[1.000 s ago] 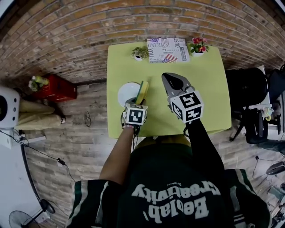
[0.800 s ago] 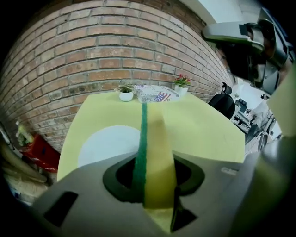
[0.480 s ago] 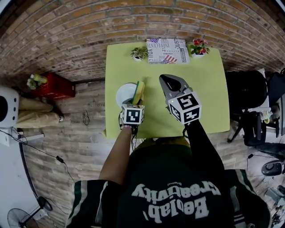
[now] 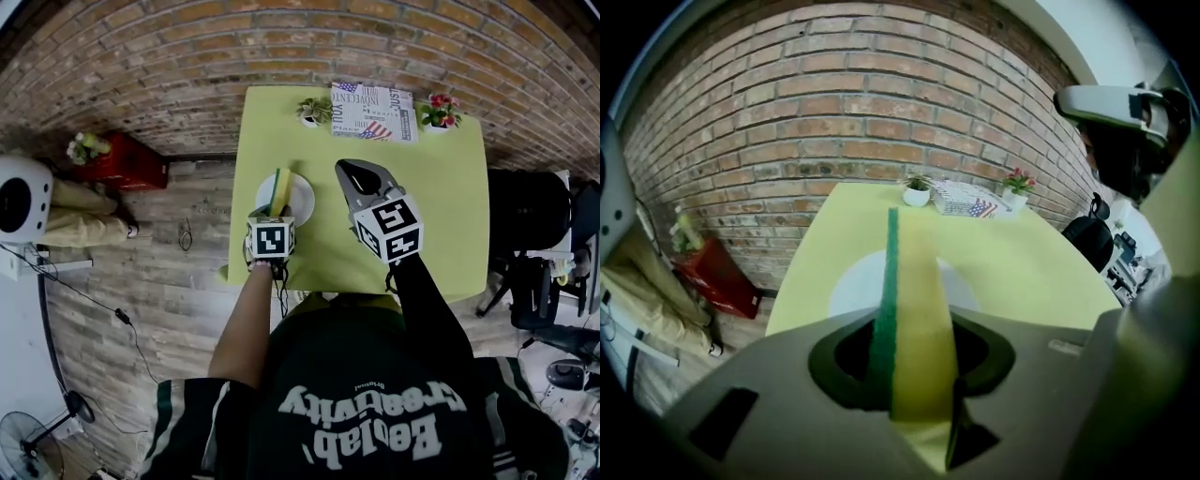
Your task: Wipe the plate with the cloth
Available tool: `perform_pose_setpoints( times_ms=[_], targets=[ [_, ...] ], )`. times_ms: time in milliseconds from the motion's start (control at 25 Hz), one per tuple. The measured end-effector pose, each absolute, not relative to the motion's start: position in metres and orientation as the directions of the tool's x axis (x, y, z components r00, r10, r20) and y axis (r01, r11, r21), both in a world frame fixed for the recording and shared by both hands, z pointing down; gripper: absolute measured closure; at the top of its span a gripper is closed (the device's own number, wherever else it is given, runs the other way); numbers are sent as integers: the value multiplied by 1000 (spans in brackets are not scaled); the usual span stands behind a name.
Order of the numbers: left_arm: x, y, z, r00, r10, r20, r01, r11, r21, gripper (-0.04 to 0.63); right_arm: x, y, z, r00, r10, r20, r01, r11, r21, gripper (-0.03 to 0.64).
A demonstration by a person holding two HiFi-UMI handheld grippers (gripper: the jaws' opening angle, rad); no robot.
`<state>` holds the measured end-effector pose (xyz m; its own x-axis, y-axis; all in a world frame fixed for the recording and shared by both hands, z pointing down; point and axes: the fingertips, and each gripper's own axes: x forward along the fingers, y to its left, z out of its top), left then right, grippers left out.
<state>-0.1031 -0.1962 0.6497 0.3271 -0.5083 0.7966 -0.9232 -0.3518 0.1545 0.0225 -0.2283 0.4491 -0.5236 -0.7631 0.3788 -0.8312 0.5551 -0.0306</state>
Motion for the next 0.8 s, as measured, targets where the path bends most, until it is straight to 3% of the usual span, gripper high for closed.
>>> perform_pose_setpoints(
  times_ms=[800],
  targets=[
    [-157, -188, 648, 171, -556, 813, -972, -230, 48, 462, -4, -235, 447, -601, -714, 360, -776, 629, -46, 604]
  ],
)
